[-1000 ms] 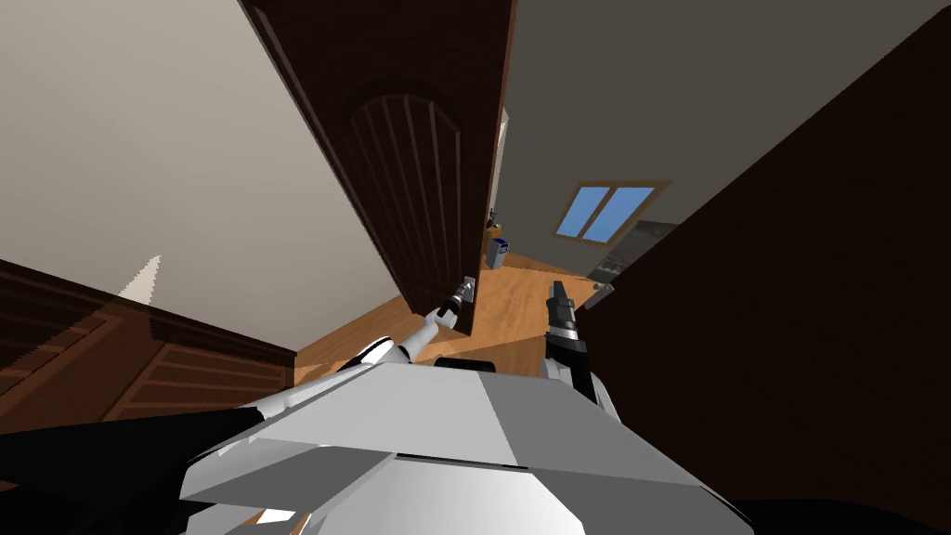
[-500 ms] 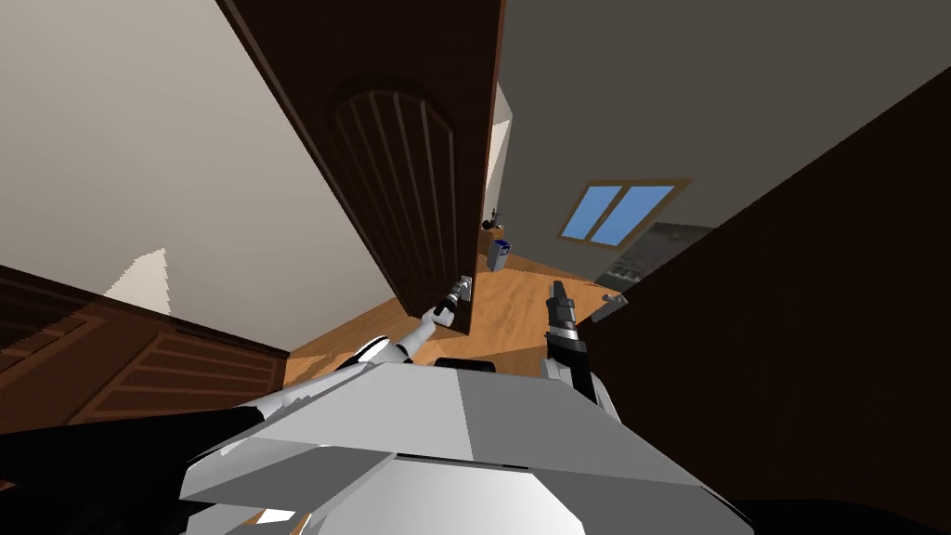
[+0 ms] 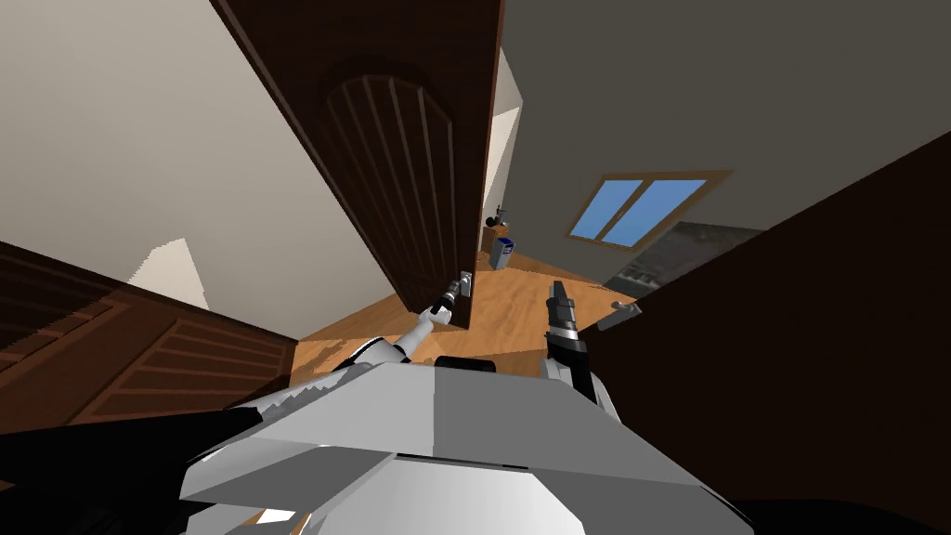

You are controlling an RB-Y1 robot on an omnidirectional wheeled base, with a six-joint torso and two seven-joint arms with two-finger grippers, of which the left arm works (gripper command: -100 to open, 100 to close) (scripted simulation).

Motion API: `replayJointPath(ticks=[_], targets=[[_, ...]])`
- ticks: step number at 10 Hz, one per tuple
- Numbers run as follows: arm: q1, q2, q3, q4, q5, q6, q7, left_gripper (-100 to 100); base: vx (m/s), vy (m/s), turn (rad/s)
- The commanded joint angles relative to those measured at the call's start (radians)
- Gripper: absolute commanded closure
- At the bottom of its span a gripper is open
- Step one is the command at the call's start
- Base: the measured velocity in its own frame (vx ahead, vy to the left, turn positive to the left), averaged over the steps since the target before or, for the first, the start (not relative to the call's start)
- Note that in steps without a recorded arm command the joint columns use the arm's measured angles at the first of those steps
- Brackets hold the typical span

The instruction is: Push the door open

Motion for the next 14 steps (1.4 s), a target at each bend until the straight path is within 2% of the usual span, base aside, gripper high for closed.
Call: replayJointPath(ticks=[1,5,6,14], targets=[[-0.001,-0.004,-0.001,0.001,0.002,0.002,0.001,-100,-0.227,0.022,0.034],[-0.002,-0.021,0.000,-0.009,0.009,0.013,0.003,-100,-0.289,-0.031,0.057],[0.003,-0.017,0.000,-0.015,0.008,0.014,0.002,-100,-0.119,-0.009,0.004],[0.009,-0.013,0.015,-0.003,0.006,-0.018,-0.004,-100,0.195,-0.045,-0.028]])
